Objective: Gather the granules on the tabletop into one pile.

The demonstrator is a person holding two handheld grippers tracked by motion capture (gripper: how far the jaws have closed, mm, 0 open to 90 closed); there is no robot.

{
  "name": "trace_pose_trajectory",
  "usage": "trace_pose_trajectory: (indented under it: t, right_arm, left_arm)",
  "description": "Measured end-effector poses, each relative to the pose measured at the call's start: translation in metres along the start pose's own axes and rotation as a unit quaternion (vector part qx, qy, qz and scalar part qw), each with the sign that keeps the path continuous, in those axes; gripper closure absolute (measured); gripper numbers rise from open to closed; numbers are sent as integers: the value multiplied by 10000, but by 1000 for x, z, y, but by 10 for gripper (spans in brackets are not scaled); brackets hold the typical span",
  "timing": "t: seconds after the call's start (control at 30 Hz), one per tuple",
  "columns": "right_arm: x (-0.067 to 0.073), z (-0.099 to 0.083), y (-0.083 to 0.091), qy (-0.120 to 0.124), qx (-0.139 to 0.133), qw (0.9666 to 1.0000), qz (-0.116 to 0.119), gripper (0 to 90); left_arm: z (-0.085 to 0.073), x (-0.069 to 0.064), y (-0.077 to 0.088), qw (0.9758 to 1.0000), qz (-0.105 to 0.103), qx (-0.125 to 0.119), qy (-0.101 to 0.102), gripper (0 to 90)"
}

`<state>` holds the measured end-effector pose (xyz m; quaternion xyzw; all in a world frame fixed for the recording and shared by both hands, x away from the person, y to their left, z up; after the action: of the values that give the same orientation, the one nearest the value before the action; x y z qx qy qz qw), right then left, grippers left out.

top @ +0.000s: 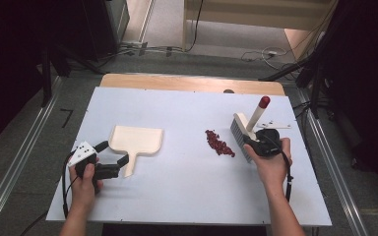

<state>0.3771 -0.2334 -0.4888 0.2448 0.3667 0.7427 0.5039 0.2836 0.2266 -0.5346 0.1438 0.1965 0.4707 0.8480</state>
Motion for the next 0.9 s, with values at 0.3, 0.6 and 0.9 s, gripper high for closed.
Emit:
trace_pose_trajectory:
  t: [0.3, 0.6, 0.9]
  right_arm:
    - [39, 6, -9, 319, -42, 9995, -79, 650]
    - [60, 14, -14, 435, -54, 9990, 26, 650]
    - [53, 19, -8, 480, -105, 9988, 78, 650]
  left_arm:
    - [0, 0, 0, 10000, -1, 9, -17, 0]
    - [0, 0, 0, 10000, 6, 17, -22, 0]
    - [0, 0, 0, 10000, 20, 20, -28, 0]
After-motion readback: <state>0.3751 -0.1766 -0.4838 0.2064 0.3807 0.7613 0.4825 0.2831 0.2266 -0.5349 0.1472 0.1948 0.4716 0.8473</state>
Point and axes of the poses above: each handheld gripper's, and its own axes: y roughly backward along the jaws, z roughly out of its top, x roughly to its left, the point moved 5 cm from there along -y, roughly forward along the jaws, and after that the axes turned 8 degrees about x, right-handed, at the moved point
